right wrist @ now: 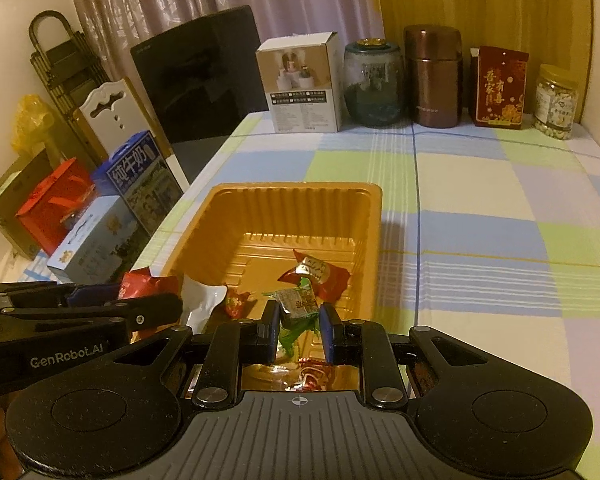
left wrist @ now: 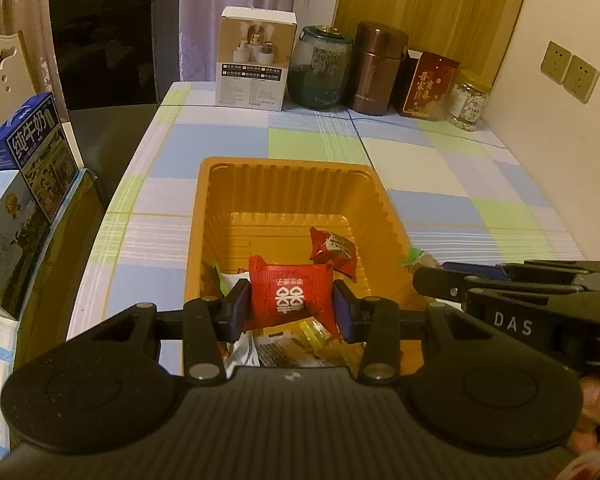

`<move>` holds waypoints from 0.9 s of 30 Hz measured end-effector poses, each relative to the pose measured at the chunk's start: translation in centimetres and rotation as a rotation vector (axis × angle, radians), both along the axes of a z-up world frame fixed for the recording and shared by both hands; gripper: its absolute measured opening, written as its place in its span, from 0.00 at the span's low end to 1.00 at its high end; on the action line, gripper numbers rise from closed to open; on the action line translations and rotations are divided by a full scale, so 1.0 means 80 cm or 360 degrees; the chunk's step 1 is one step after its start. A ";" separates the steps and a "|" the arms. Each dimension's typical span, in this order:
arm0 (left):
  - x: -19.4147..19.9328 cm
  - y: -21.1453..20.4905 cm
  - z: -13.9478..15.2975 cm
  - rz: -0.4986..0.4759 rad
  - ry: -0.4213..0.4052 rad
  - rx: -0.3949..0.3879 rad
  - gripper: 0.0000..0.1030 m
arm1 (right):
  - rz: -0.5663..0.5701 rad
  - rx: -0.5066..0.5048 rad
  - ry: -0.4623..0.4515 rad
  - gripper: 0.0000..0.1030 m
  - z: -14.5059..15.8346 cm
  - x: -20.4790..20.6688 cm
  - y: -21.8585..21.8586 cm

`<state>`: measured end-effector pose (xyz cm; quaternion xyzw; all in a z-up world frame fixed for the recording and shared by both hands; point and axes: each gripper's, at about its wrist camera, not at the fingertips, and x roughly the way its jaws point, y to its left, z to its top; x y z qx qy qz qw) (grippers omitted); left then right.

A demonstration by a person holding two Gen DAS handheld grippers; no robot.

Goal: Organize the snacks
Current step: 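Carry both held candies over the orange tray, then open both tools over the orange tray to drop the candies inside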

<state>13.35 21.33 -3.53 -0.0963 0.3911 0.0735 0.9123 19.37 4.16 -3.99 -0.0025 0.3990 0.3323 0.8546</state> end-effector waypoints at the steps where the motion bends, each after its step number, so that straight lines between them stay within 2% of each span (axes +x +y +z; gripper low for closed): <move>1: 0.003 0.002 -0.002 -0.0001 0.0005 -0.0001 0.38 | 0.0001 -0.0004 0.0003 0.21 -0.002 0.002 0.001; 12: 0.029 0.011 -0.017 -0.0026 0.0042 -0.0023 0.39 | 0.0007 -0.0036 0.0035 0.21 -0.019 0.015 0.011; 23: 0.037 0.014 -0.025 -0.0032 0.0050 -0.0039 0.40 | 0.0002 -0.0035 0.0032 0.21 -0.018 0.019 0.012; 26: 0.040 0.014 -0.026 -0.0041 0.0055 -0.0061 0.42 | -0.0001 -0.0032 0.0030 0.21 -0.018 0.019 0.012; 27: 0.041 0.015 -0.027 -0.0038 0.0057 -0.0069 0.50 | -0.0002 -0.0031 0.0029 0.21 -0.017 0.019 0.011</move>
